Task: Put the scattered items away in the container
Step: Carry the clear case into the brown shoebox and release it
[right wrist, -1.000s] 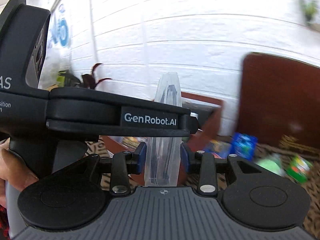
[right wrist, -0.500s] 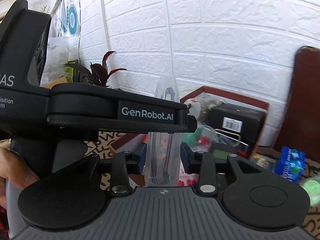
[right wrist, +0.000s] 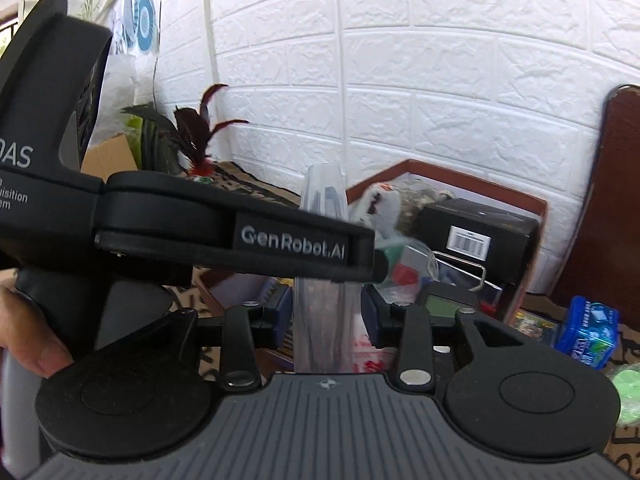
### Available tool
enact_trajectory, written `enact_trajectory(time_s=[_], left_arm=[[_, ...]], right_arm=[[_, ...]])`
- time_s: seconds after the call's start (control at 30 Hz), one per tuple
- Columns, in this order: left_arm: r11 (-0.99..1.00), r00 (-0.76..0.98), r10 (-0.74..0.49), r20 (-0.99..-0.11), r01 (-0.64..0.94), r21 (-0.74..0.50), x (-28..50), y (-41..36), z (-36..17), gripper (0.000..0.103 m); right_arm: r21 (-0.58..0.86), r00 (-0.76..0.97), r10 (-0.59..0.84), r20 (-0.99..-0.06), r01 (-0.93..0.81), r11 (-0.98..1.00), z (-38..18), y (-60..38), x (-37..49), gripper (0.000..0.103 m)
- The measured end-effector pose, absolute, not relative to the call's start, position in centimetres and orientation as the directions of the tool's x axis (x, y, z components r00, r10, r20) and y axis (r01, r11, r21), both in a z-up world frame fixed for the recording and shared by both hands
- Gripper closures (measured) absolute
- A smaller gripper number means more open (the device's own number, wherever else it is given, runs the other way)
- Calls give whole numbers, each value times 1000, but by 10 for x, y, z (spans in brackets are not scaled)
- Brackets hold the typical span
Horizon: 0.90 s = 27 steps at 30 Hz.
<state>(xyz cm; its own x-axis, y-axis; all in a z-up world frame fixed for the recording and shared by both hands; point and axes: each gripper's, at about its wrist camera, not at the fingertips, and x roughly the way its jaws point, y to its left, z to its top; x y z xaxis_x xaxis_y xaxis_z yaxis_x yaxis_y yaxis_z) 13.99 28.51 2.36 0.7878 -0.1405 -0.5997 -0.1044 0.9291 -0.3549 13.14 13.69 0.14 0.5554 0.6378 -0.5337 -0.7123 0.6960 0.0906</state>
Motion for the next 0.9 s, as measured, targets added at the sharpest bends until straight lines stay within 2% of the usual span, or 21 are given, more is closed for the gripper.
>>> enact_trajectory(time_s=[0.03, 0.13, 0.3, 0.4, 0.47, 0.5, 0.53, 0.73, 0.9], left_arm=[[934, 787, -131, -604, -107, -342, 139, 285, 23, 20], [939, 803, -116, -585, -103, -327, 132, 285, 25, 15], [945, 810, -109, -577, -95, -312, 127, 282, 30, 13], [954, 801, -117, -588, -74, -292, 127, 272, 31, 9], [962, 797, -124, -591, -48, -268, 124, 263, 31, 4], [966, 800, -125, -587, -37, -256, 121, 259, 31, 0], [972, 804, -112, -584, -33, -232, 118, 255, 32, 0], [986, 821, -87, -565, -9, -165, 100, 233, 40, 0], [987, 813, -75, -578, -21, -158, 90, 212, 41, 0]], right_arm=[[83, 566, 630, -532, -705, 704, 0, 135, 131, 45], [59, 601, 612, -514, -687, 724, 1, 124, 127, 36], [45, 608, 599, -521, -681, 731, 0, 114, 123, 35], [47, 609, 597, -522, -678, 734, -1, 113, 121, 36], [48, 606, 600, -522, -681, 730, -1, 112, 119, 27], [45, 606, 601, -522, -684, 728, 0, 111, 118, 14], [36, 619, 596, -511, -678, 734, 1, 109, 116, 11], [35, 650, 585, -485, -654, 756, 7, 92, 109, 1], [57, 661, 579, -477, -634, 771, 8, 71, 100, 1]])
